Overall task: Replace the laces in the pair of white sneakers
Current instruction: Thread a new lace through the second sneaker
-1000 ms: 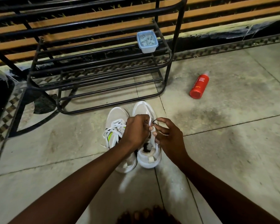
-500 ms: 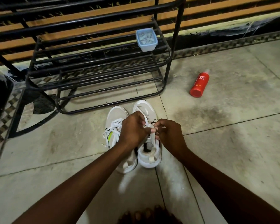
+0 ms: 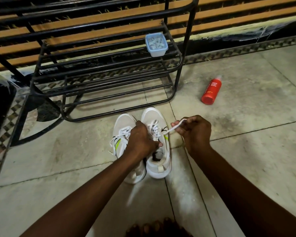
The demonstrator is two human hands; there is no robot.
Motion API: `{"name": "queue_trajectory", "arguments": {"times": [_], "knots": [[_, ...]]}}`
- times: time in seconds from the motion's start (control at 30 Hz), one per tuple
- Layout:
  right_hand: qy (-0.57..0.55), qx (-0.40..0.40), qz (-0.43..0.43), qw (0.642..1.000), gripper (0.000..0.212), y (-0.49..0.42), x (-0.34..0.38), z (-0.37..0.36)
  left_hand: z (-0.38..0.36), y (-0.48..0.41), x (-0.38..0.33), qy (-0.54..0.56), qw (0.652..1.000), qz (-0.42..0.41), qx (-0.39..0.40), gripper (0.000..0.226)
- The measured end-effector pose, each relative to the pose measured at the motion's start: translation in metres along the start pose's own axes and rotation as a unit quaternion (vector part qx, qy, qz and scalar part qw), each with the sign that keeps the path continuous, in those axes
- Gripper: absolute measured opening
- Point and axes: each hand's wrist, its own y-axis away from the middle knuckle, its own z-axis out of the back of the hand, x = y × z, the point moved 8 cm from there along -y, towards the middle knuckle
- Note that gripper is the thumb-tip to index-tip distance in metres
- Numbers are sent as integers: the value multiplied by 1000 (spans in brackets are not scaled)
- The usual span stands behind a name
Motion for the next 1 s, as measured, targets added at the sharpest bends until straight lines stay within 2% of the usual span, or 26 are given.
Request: {"name": "queue_trajectory", "arguments": {"times": [0.03, 0.07, 0.1, 0.13, 0.17, 0.2, 0.23, 0.27, 0.3, 0.33, 0.37, 0.43, 0.47, 0.5, 0.53, 0.57, 0.6, 0.63, 0.67, 0.7, 0.73, 0.77, 0.83, 0.87, 0.9, 1.0], "knots": [[-35, 8, -26, 999, 30, -2, 1, -2, 0, 0, 1, 3, 1000, 3, 3, 84], [13, 32, -6, 999, 30, -5, 9, -4, -1, -1, 1, 5, 1000, 6, 7, 80], [127, 74, 62, 987, 26, -7, 24, -7, -1, -1, 2, 8, 1000, 8, 10, 76], [296, 132, 167, 931, 20, -5, 38, -15, -1, 0, 2, 9, 1000, 8, 13, 73], [472, 199, 261, 818, 12, 4, 43, -28, -1, 0, 1, 10, 1000, 10, 13, 72], [605, 264, 305, 687, 5, 9, 33, -35, -2, 0, 2, 8, 1000, 12, 15, 71], [694, 316, 295, 575, 5, 10, 16, -36, -2, 0, 3, 4, 1000, 13, 15, 70], [747, 351, 272, 495, 7, 12, 2, -33, -2, -1, 4, -1, 1000, 12, 13, 70], [761, 361, 280, 460, 8, 15, -3, -33, -2, -1, 4, -8, 1000, 8, 10, 71], [742, 351, 318, 474, 11, 20, 1, -38, -2, -2, 5, -14, 1000, 4, 8, 71], [697, 323, 362, 528, 15, 24, 12, -40, -2, -3, 5, -20, 1000, 1, 6, 72], [568, 217, 429, 668, 18, 34, 46, -42, -4, -3, 6, -28, 1000, 0, 4, 73], [502, 166, 427, 734, 20, 35, 58, -38, -5, -3, 6, -30, 1000, 0, 5, 72], [410, 147, 368, 821, 25, 30, 58, -33, -6, -3, 6, -31, 999, 0, 8, 71], [285, 142, 263, 911, 32, 24, 50, -29, -7, -2, 6, -30, 999, 1, 12, 71], [176, 150, 157, 960, 39, 20, 35, -30, -8, -2, 6, -31, 999, 1, 15, 70], [151, 153, 98, 972, 42, 19, 25, -28, -8, -1, 6, -32, 999, 2, 18, 69], [203, 159, 103, 961, 42, 19, 24, -26, -8, 0, 6, -30, 999, 1, 17, 66], [325, 174, 180, 912, 39, 20, 32, -25, -8, 0, 6, -28, 1000, -1, 13, 64], [445, 205, 260, 832, 31, 23, 37, -28, -7, 1, 6, -30, 999, -4, 9, 61], [547, 235, 328, 734, 21, 30, 37, -32, -6, 1, 5, -36, 999, -7, 5, 59], [610, 270, 357, 654, 13, 34, 32, -34, -6, 1, 5, -43, 999, -9, 4, 57], [680, 326, 323, 572, 6, 36, 17, -32, -7, 1, 4, -48, 999, -9, 13, 56], [704, 328, 317, 544, 3, 38, 16, -34, -7, 1, 3, -49, 999, -7, 18, 55], [706, 323, 323, 542, 4, 41, 19, -36, -6, 1, 3, -49, 999, -4, 21, 52], [619, 291, 382, 621, 11, 53, 55, -46, -5, 3, 1, -57, 998, -1, 26, 40]]}}
